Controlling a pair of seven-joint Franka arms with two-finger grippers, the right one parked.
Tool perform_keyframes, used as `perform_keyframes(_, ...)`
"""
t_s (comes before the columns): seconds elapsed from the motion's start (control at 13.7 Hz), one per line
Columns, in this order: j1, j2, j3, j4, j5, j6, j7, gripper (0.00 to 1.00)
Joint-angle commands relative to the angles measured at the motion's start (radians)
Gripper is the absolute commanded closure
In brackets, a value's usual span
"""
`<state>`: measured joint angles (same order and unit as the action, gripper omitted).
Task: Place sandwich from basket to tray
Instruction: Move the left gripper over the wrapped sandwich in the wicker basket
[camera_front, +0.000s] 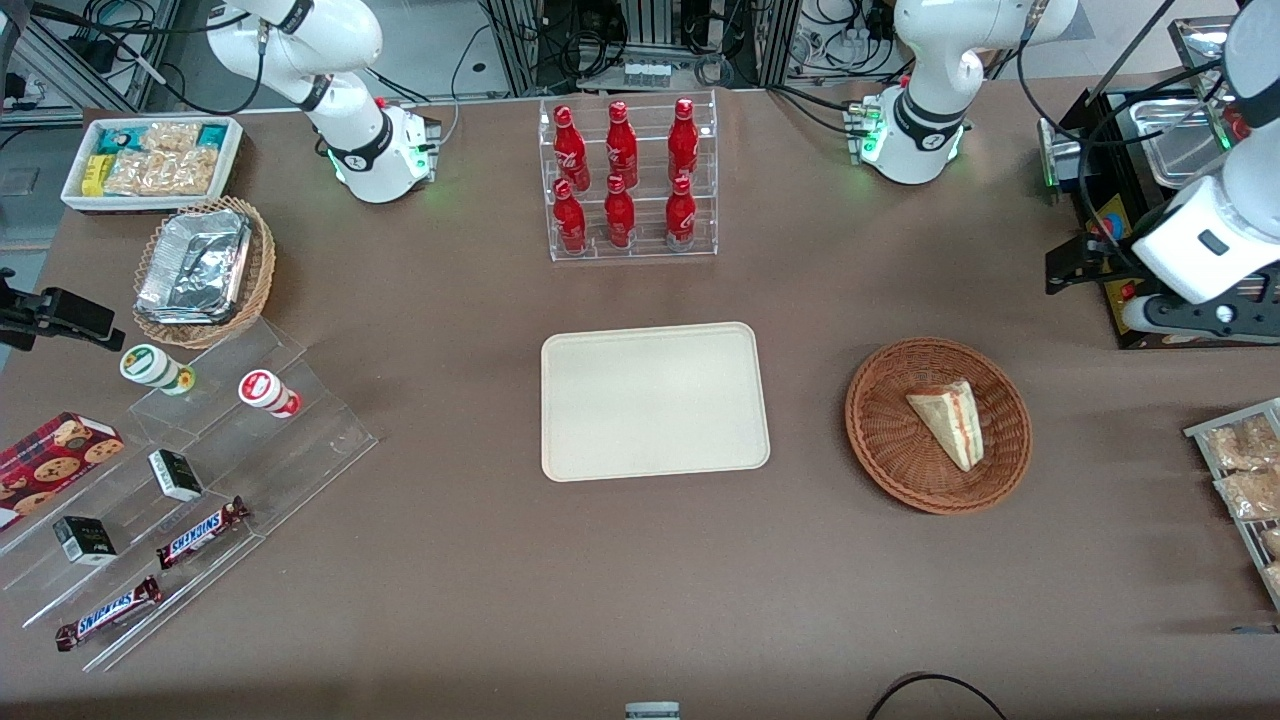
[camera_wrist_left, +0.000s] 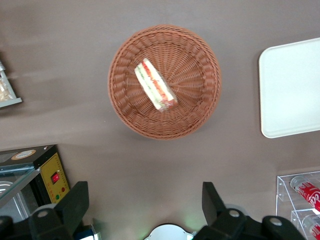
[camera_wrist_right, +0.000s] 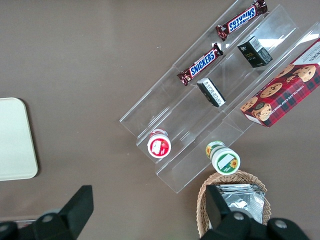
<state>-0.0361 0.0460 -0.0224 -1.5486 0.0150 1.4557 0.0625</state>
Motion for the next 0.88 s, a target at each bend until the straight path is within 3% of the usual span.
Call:
perform_keyframes(0.0,-0.007,-0.002,0.009,0.019,-0.003,-0.028,0.010,0.00)
perform_keyframes(0.51,-0.011,0.050,0.001,-0.028,-0.020,-0.017,-0.012,0.00)
perform_keyframes(0.8,-0.047,0.083,-0.004,-0.166,-0.010,0.141,-0.018,0.00)
